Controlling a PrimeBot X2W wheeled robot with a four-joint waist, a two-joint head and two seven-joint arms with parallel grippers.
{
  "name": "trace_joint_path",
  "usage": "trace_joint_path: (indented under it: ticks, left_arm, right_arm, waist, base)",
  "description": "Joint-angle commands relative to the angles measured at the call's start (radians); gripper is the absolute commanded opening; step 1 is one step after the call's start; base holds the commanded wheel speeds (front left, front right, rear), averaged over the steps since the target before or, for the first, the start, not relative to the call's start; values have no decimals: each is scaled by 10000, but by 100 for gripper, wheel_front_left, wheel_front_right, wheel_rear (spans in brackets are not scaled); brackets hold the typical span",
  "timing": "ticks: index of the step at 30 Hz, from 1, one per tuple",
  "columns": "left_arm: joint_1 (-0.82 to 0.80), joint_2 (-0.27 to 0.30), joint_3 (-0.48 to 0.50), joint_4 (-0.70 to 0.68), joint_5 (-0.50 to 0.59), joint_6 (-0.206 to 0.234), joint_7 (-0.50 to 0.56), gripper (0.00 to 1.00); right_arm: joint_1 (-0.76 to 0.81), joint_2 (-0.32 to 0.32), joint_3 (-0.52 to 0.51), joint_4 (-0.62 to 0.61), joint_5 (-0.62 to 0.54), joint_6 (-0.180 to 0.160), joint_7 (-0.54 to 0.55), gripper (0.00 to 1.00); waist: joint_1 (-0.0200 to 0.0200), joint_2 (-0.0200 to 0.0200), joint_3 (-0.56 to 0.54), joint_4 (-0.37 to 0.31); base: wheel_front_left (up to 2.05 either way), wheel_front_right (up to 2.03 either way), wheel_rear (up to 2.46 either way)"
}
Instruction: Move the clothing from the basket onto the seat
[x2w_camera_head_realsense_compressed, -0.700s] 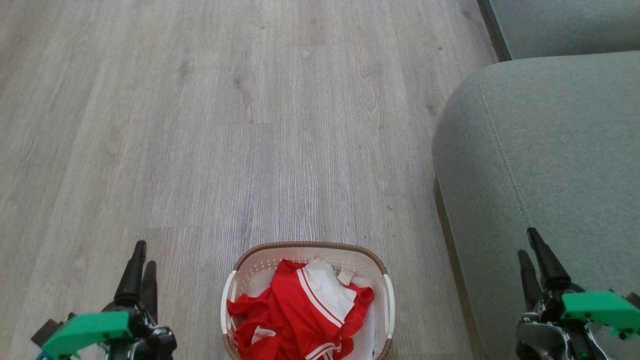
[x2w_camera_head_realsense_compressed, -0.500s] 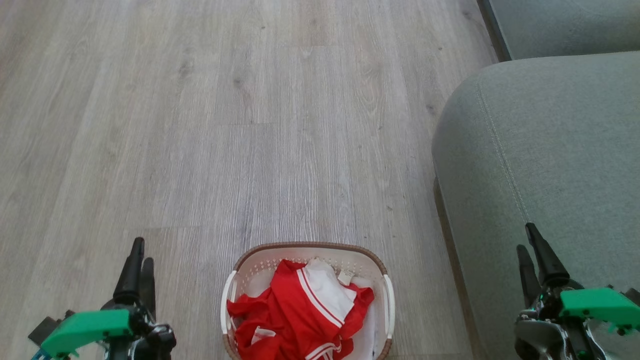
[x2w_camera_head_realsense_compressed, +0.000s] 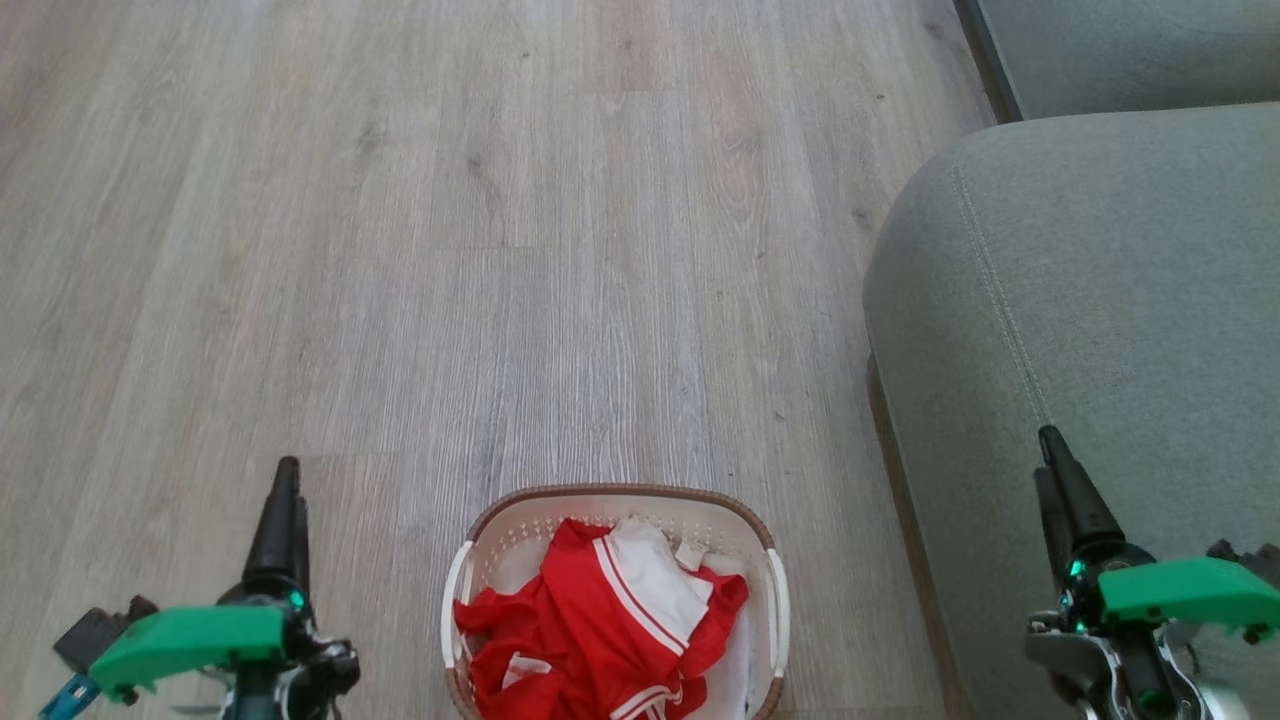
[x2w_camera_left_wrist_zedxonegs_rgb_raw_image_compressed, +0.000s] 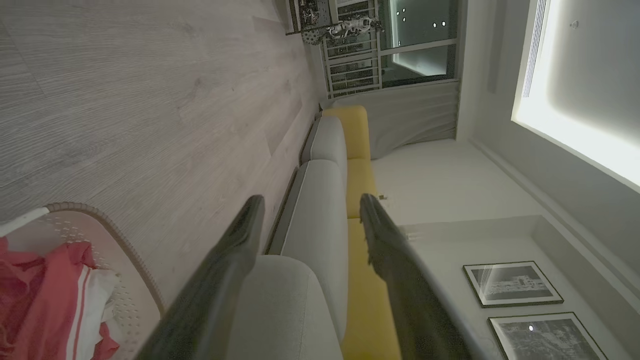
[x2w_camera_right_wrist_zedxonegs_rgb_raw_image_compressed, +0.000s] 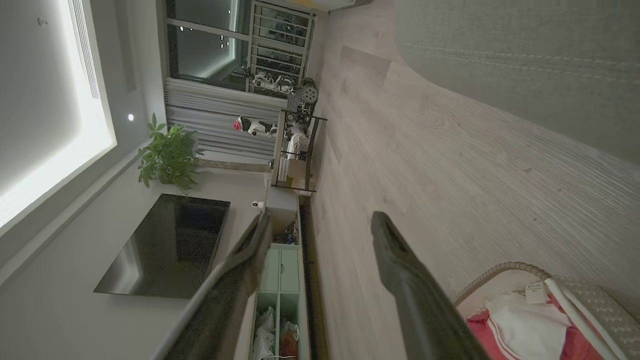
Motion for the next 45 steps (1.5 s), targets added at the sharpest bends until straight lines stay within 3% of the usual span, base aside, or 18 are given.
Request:
trace_joint_path:
  ticks: [1, 19, 29, 45]
  left_arm:
    - [-519, 107, 47, -427, 174, 7, -88, 100]
    - [-611, 124, -667, -772, 3607, 607, -615, 100]
    - [-661, 134, -1000, -815, 5804, 970, -936, 100]
    - [-674, 148, -1368, -1064, 7733, 1349, -1375, 100]
  right_arm:
    - [-434, -229, 80, -461, -119, 0, -99, 100]
    - [-535, -792, 921, -1026, -2684, -1, -638, 100]
    - [-540, -1079, 1226, -995, -4749, -1, -962, 100]
    - [-533, -1268, 1633, -1259, -6403, -1, -1405, 100]
  waist:
    - [0, -1, 0, -1]
    - [0, -1, -24, -29]
    - [0, -1, -68, -47]
    - [0, -1, -83, -79]
  base:
    - [0, 0, 0]
    - [0, 0, 0]
    - [0, 0, 0]
    - [0, 0, 0]
